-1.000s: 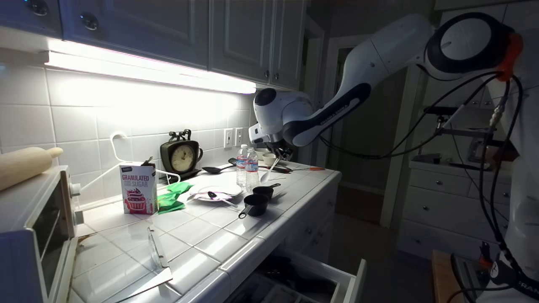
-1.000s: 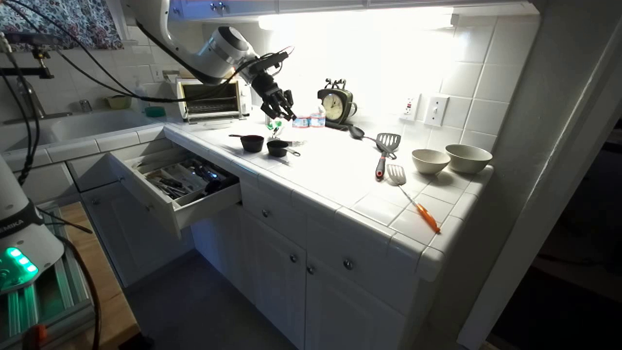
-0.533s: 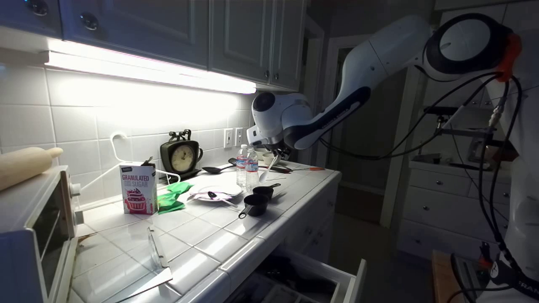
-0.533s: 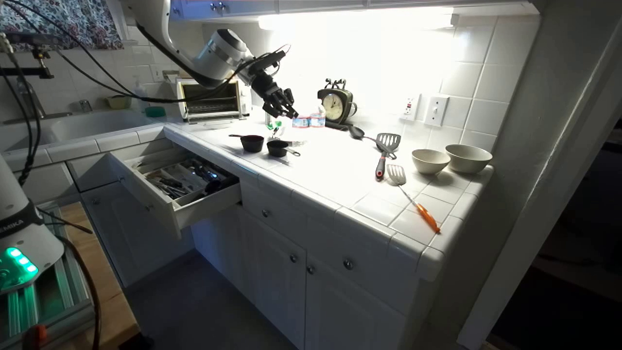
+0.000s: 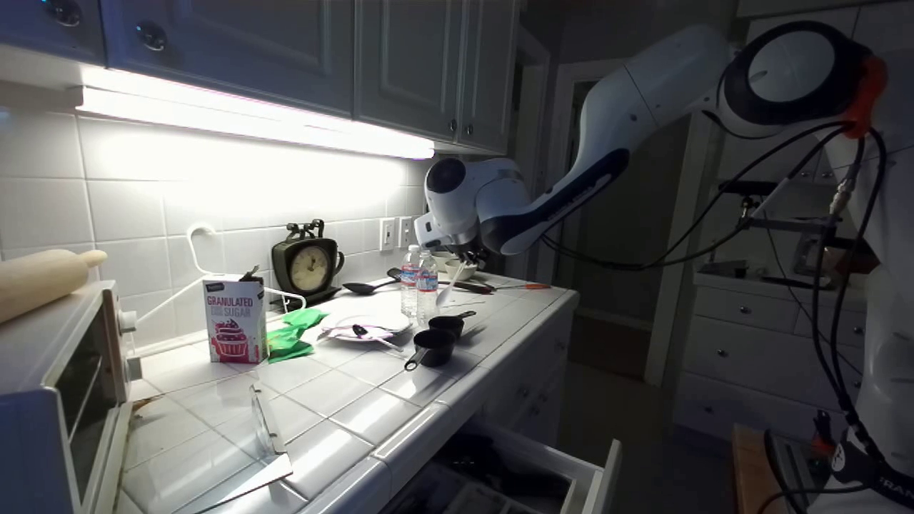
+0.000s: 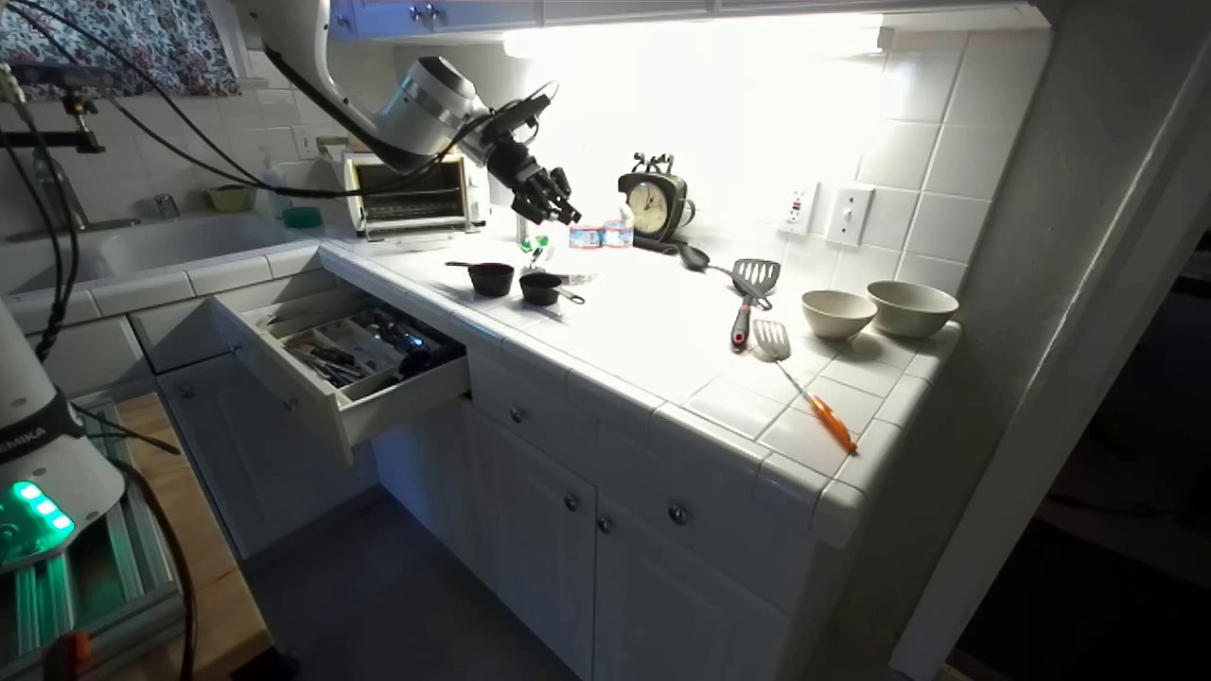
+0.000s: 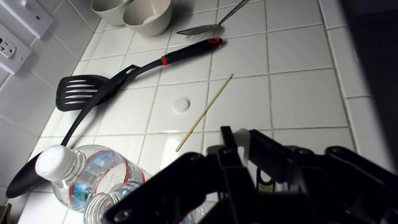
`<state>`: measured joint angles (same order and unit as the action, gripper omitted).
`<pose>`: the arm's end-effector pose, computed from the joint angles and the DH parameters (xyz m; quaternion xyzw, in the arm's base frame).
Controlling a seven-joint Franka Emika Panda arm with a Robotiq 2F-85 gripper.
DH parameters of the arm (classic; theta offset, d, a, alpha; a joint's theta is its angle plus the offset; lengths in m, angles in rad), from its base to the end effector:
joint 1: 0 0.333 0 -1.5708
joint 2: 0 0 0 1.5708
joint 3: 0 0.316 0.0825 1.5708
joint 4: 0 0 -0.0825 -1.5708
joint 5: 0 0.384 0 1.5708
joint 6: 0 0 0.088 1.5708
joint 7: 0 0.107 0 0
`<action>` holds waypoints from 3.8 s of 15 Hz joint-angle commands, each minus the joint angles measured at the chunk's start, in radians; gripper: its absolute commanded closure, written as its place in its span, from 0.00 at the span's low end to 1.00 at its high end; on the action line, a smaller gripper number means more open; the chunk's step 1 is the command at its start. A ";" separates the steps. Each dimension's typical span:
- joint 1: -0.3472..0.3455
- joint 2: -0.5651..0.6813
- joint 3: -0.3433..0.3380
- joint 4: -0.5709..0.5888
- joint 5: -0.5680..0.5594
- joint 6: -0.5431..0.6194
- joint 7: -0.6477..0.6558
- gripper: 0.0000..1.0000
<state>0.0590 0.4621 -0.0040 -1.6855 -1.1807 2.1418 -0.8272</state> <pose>0.6844 -0.0013 0.3534 0.6217 0.6279 -0.1787 0.4328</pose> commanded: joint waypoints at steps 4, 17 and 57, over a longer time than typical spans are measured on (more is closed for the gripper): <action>0.002 -0.017 0.011 -0.028 -0.085 0.010 0.040 0.96; -0.006 -0.053 0.031 -0.070 -0.096 0.017 0.008 0.96; 0.013 -0.060 0.086 -0.208 -0.019 0.106 0.010 0.96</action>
<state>0.0611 0.3986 0.0872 -1.8866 -1.1733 2.2494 -0.8510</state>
